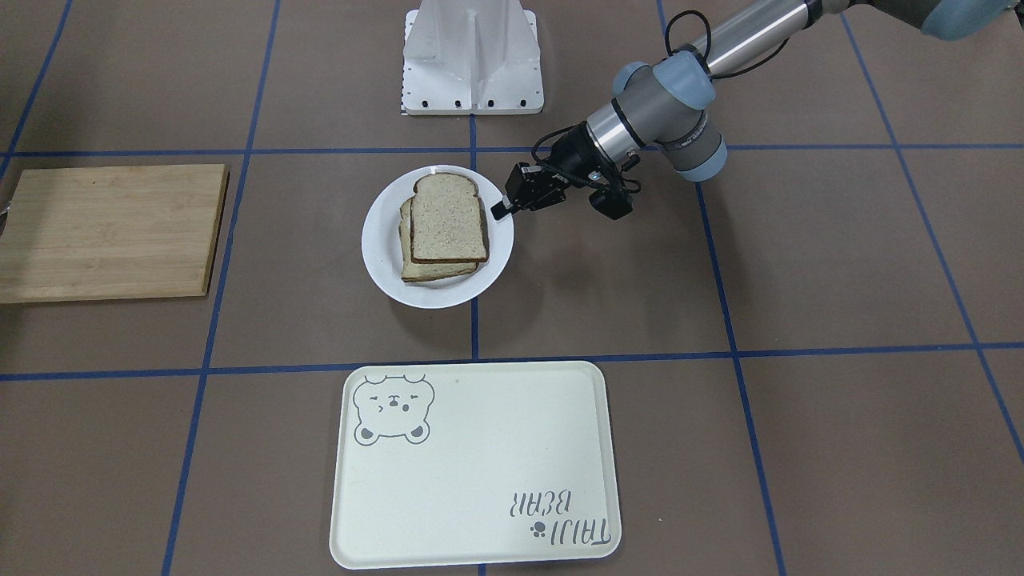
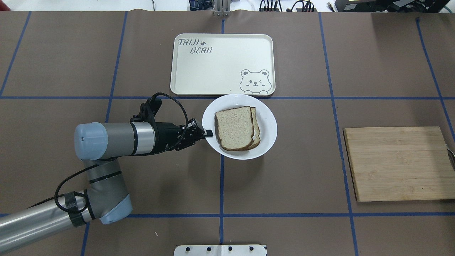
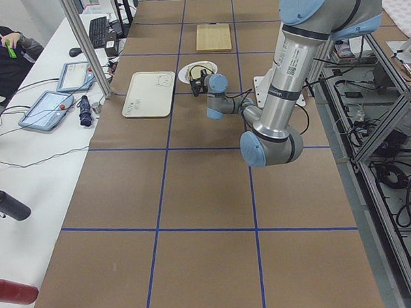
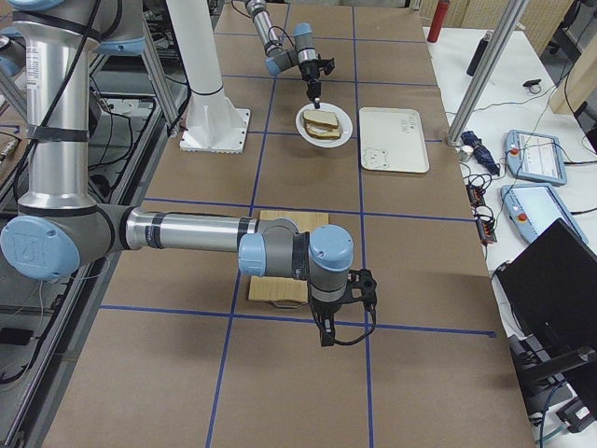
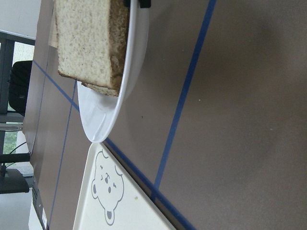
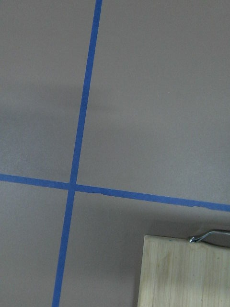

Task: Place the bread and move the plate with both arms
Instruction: 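Push the plate with the left gripper onto the white bear tray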

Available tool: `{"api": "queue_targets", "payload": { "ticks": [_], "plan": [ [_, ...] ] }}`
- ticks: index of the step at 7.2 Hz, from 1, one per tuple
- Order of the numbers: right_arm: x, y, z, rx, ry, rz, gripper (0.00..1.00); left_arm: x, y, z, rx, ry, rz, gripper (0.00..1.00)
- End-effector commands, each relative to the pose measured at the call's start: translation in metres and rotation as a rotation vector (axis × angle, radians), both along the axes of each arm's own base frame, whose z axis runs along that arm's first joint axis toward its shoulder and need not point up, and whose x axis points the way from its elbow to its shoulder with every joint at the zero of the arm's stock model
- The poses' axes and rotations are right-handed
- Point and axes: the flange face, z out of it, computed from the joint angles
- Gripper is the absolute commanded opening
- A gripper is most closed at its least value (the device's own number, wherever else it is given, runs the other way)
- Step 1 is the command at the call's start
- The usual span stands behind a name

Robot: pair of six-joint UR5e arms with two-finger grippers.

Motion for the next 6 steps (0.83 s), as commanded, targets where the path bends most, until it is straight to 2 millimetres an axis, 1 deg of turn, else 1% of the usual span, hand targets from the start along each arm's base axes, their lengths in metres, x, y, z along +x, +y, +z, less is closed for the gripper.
{"api": "queue_targets", "payload": {
  "ticks": [1, 2, 3, 4, 5, 6],
  "plan": [
    [0.0, 0.0, 0.0, -0.001, 0.0, 0.001, 1.0, -0.025, -0.04, -0.01, -0.089, 0.037, -0.082, 0.0],
    [0.0, 0.0, 0.0, -0.001, 0.0, 0.001, 1.0, -0.029, -0.058, -0.016, -0.129, 0.049, -0.122, 0.0],
    [0.0, 0.0, 0.0, 0.001, 0.0, 0.001, 1.0, -0.027, -0.077, -0.026, -0.158, 0.033, -0.149, 0.0],
    [-0.001, 0.0, 0.0, 0.001, 0.0, -0.001, 1.0, -0.022, -0.095, -0.028, -0.207, 0.039, -0.204, 0.0],
    [-0.001, -0.001, -0.003, 0.005, 0.0, -0.001, 1.0, -0.019, -0.118, -0.026, -0.244, 0.035, -0.241, 0.0],
    [-0.001, -0.001, -0.002, 0.004, 0.0, -0.001, 1.0, -0.017, -0.14, -0.018, -0.281, 0.021, -0.268, 0.0]
  ]
}}
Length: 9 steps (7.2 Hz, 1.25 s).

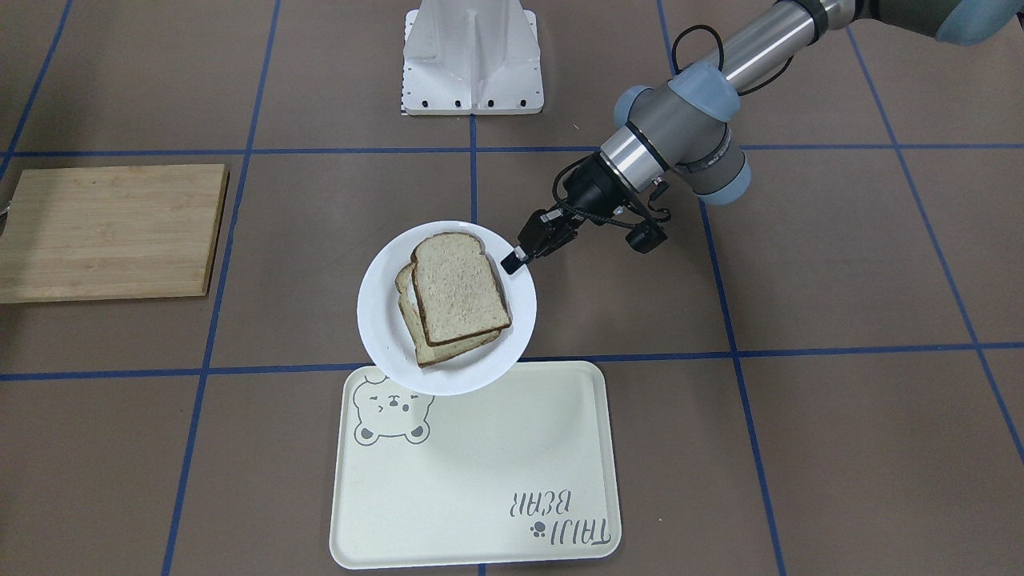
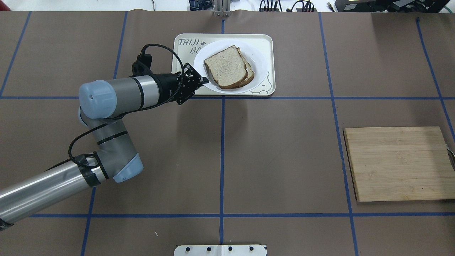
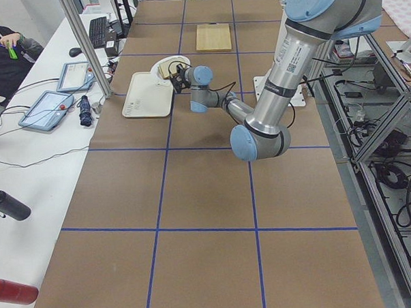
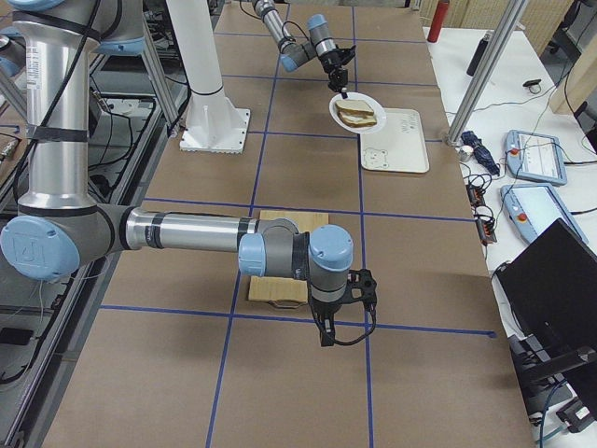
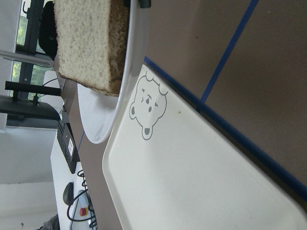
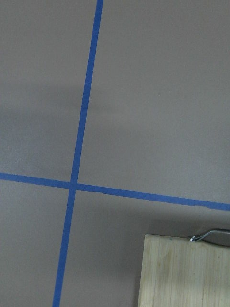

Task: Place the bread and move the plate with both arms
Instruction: 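Push the plate with the left gripper onto the white bear tray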

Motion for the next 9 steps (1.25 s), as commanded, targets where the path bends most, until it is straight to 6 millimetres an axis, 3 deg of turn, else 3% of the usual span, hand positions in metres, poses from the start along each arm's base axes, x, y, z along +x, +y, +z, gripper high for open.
{"api": "queue_targets", "payload": {
  "ticks": [1, 3, 5, 7, 9],
  "plan": [
    [0.0, -0.002, 0.0, 0.0, 0.0, 0.001, 1.0, 0.006, -0.048, 0.006, -0.082, -0.014, -0.092, 0.0],
    [0.0, -0.002, 0.0, -0.006, 0.0, 0.01, 1.0, 0.03, -0.078, 0.01, -0.128, -0.052, -0.151, 0.0],
    [0.0, -0.002, 0.0, -0.007, 0.0, 0.012, 1.0, 0.04, -0.092, 0.022, -0.152, -0.087, -0.177, 0.0],
    [0.0, -0.006, -0.004, -0.006, 0.0, 0.02, 1.0, 0.051, -0.093, 0.03, -0.158, -0.114, -0.17, 0.0],
    [-0.001, -0.006, -0.004, -0.008, -0.001, 0.021, 1.0, 0.071, -0.075, 0.023, -0.146, -0.112, -0.139, 0.0]
  ]
}}
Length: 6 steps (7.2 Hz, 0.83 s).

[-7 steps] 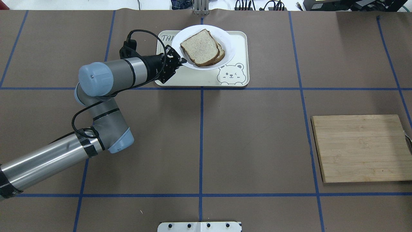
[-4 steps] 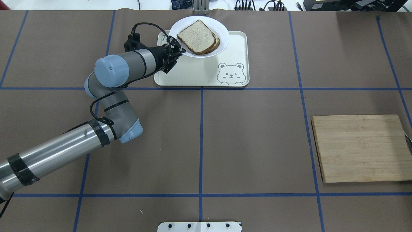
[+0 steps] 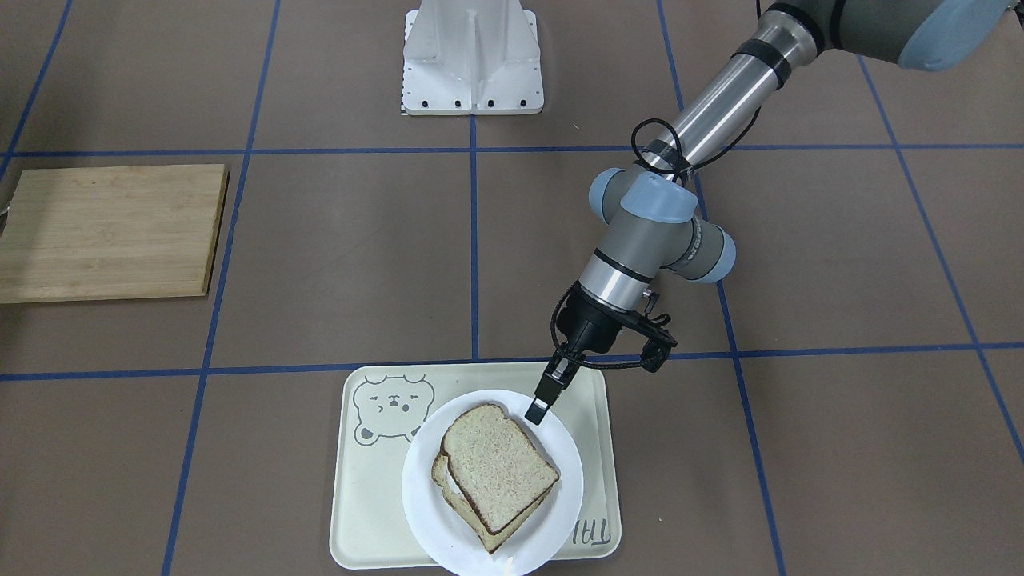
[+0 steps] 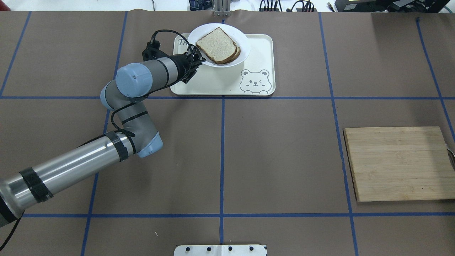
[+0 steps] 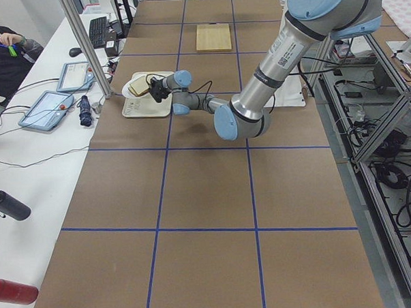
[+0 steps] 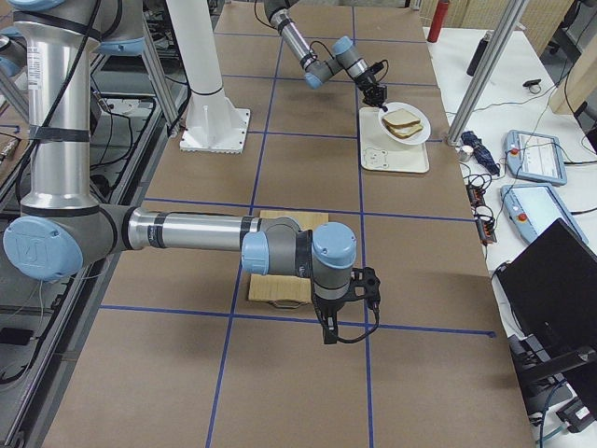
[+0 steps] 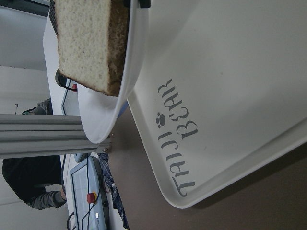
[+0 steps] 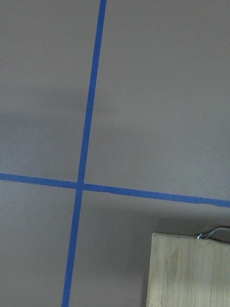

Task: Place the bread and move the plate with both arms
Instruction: 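Push the plate with the left gripper onto the white bear tray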

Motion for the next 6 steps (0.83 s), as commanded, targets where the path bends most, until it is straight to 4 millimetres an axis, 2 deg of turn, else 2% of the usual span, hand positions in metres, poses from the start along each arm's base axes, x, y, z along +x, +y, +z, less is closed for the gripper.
{"api": "queue_targets", "payload": {
  "ticks": [1, 3, 4, 5, 6],
  "plan": [
    [0.0, -0.001, -0.001, -0.001, 0.0, 0.005, 1.0, 0.018, 0.015, -0.006, 0.008, 0.002, 0.009, 0.0],
    [0.0, -0.001, -0.001, -0.003, 0.0, 0.007, 1.0, 0.028, 0.026, -0.007, 0.021, -0.005, 0.025, 0.0],
    [0.0, -0.003, -0.003, 0.0, -0.002, 0.007, 1.0, 0.031, 0.03, -0.008, 0.042, -0.018, 0.033, 0.13],
    [0.0, -0.003, -0.002, -0.003, -0.002, 0.007, 1.0, 0.033, 0.035, -0.01, 0.081, -0.042, 0.043, 0.66],
    [0.0, -0.003, -0.003, -0.002, 0.0, 0.007, 1.0, 0.033, 0.038, -0.01, 0.108, -0.06, 0.053, 0.8]
  ]
}}
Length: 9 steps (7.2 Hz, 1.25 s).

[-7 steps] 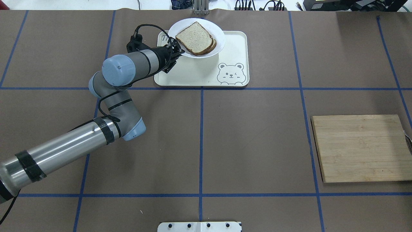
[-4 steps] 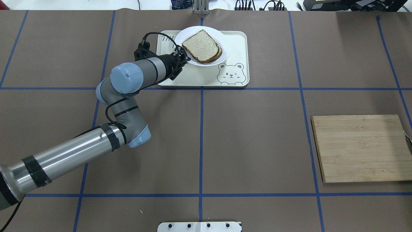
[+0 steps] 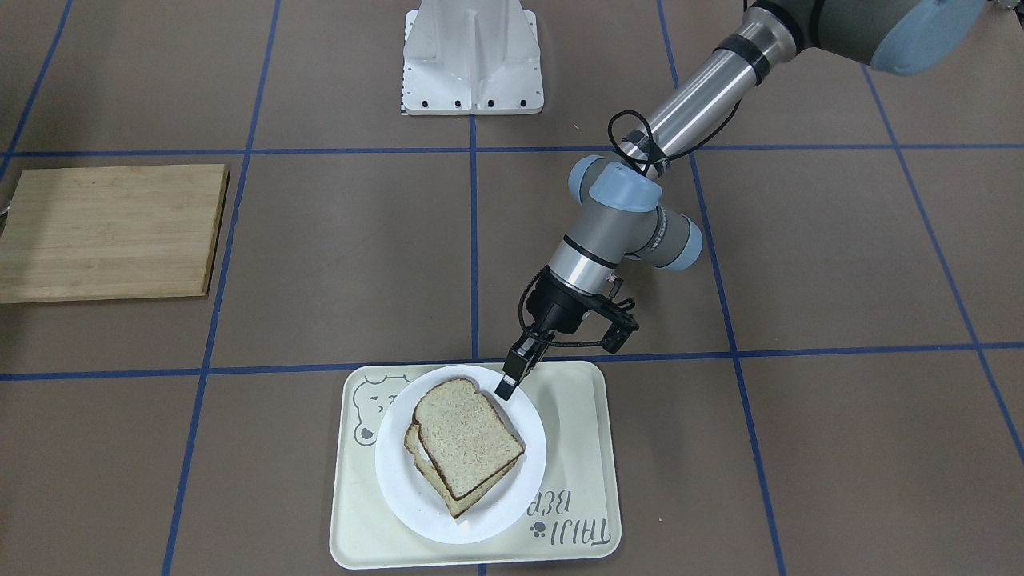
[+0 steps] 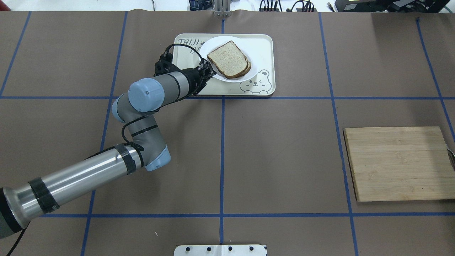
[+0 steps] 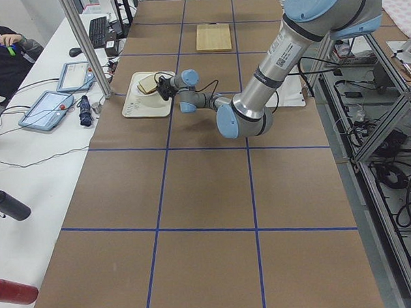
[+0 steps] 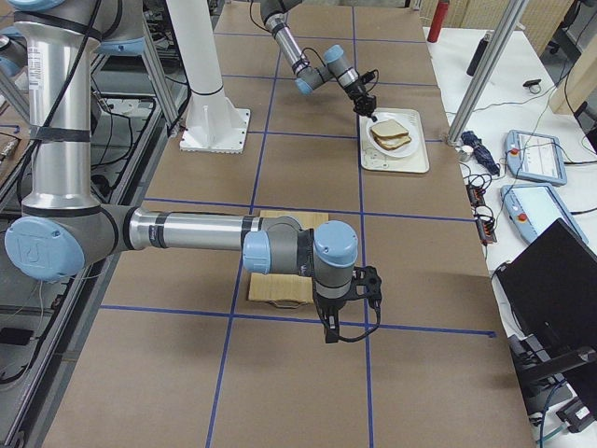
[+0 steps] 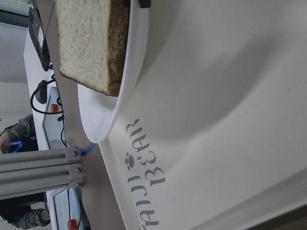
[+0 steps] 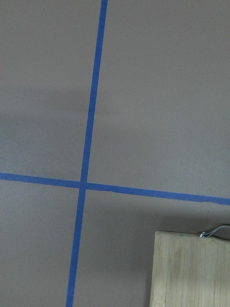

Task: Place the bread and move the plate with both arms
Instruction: 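Release the plate rim and open the left gripper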

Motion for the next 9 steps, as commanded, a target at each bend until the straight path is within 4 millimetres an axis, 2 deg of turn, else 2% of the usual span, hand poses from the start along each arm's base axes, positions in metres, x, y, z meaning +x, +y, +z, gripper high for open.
{"api": "queue_targets", "payload": {
  "ticks": [1, 2, 4, 5, 8, 9],
  "plan": [
    [0.0, -0.001, 0.0, 0.0, 0.001, 0.0, 1.0, -0.004, 0.012, 0.0, 0.094, -0.052, 0.024, 0.98],
    [0.0, 0.0, 0.001, -0.004, 0.001, 0.001, 1.0, -0.014, 0.019, 0.004, 0.122, -0.061, 0.027, 0.98],
    [0.0, 0.0, 0.001, -0.005, -0.001, 0.002, 1.0, -0.034, 0.032, -0.001, 0.149, -0.029, 0.067, 0.98],
    [0.0, 0.0, 0.001, -0.005, -0.001, 0.002, 1.0, -0.056, 0.041, -0.004, 0.197, -0.04, 0.157, 0.98],
    [0.0, -0.001, 0.0, -0.005, -0.001, 0.005, 1.0, -0.098, 0.071, -0.025, 0.417, -0.376, 0.349, 0.98],
    [0.0, -0.001, 0.0, -0.008, -0.001, 0.011, 1.0, -0.123, 0.075, -0.029, 0.521, -0.541, 0.416, 0.98]
  ]
}}
